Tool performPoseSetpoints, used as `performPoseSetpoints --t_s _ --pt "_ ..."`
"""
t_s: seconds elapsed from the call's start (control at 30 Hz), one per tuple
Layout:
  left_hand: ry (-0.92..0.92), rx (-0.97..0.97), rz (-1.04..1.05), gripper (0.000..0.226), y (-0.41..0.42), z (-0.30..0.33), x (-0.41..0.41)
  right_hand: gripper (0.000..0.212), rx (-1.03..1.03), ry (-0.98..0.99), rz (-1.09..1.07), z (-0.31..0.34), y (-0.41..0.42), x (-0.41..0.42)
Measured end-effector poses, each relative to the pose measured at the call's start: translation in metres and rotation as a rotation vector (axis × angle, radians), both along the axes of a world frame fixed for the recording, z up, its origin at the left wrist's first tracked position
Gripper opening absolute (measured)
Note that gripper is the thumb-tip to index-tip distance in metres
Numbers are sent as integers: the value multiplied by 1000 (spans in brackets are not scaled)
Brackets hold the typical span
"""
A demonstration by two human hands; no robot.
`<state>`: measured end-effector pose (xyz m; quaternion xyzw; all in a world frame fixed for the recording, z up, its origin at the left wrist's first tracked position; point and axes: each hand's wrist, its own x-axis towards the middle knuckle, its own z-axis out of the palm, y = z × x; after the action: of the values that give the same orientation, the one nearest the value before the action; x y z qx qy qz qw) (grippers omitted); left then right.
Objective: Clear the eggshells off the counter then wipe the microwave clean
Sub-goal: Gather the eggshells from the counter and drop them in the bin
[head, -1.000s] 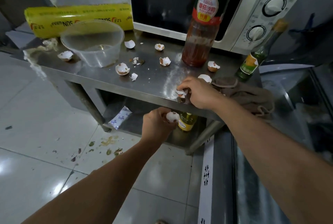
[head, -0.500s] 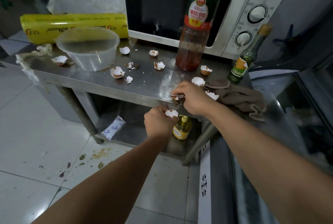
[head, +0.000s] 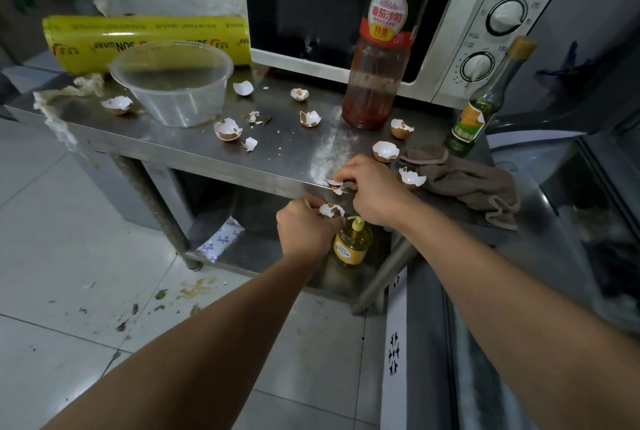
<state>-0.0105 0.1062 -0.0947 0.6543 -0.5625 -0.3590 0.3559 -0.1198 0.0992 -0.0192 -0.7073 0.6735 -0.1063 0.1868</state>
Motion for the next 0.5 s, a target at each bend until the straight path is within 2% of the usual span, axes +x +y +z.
performPoseSetpoints --t_s 0.27,0.5 --pt "46 -5 6 27 3 -4 0 50 -37 -6 -24 -3 5 6" --pt "33 -16 -38 31 4 1 5 52 -63 -125 -110 -1 9 1"
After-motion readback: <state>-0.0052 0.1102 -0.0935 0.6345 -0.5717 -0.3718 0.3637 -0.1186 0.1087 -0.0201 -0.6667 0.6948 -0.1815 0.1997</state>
